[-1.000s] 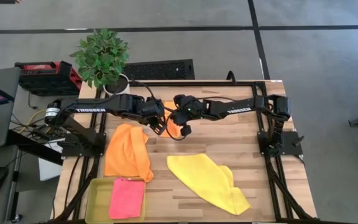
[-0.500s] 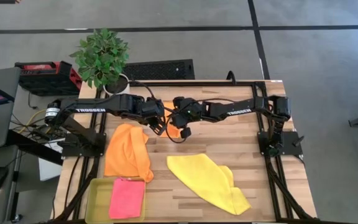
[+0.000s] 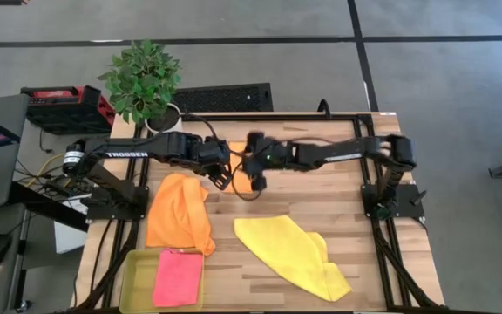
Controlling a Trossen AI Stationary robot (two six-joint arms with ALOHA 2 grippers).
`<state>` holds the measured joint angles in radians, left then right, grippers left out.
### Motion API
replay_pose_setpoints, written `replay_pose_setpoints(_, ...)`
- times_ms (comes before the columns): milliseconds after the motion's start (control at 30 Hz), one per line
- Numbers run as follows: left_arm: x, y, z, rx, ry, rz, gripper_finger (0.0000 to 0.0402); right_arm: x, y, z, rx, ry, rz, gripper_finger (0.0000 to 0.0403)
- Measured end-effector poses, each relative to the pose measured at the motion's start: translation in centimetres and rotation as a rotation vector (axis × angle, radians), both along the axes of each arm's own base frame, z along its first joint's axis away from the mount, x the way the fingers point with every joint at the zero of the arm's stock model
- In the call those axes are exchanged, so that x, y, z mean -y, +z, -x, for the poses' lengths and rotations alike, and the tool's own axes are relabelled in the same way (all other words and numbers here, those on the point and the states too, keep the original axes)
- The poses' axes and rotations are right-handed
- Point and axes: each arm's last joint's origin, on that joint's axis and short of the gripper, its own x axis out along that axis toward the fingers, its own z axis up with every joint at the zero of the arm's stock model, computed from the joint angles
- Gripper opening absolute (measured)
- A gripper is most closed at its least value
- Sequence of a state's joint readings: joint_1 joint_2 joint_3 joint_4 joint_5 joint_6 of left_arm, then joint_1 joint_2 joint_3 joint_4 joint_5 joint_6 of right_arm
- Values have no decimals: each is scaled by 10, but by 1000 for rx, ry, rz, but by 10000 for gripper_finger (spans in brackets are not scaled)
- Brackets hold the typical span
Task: Fold microfiber towels
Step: Put the top folded orange microfiber towel into the yellow bin
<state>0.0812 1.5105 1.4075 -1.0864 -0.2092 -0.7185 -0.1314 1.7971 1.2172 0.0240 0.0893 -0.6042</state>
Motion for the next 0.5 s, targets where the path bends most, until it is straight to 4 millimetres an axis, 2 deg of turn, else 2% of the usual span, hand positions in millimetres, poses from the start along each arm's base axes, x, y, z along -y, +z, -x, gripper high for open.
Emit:
replay_pose_setpoints(133,8,-5,3,-55,-72,-27,139,3,35,29,-46,-66,-46,240)
replay_pose_setpoints(300,23,-25,-1,-88,-311,-99,139,-5,75,68,-59,-86,-131,240)
replay_pose_setpoints(500,31,-64,-11,-7,-568,-166,139,-16,100,100,-58,-119,-211,240)
